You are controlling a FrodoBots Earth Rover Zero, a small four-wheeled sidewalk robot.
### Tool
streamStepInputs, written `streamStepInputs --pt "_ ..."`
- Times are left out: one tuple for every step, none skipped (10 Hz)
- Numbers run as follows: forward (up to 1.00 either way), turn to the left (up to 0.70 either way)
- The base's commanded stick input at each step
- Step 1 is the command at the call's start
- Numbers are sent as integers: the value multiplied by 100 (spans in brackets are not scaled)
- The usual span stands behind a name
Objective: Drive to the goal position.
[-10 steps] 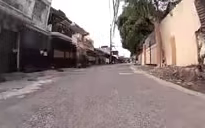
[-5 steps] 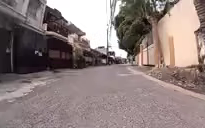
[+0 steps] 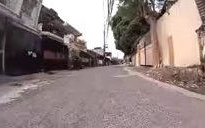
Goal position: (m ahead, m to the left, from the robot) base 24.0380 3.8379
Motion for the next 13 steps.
streamStepInputs --pt "50 7" --pt "50 7" --pt "50 7" --pt "50 7" --pt "50 7" --pt "50 7" --pt "50 7" --pt "50 7" --pt "50 7" --pt "50 7" --pt "50 7" --pt "50 7" --pt "50 7"
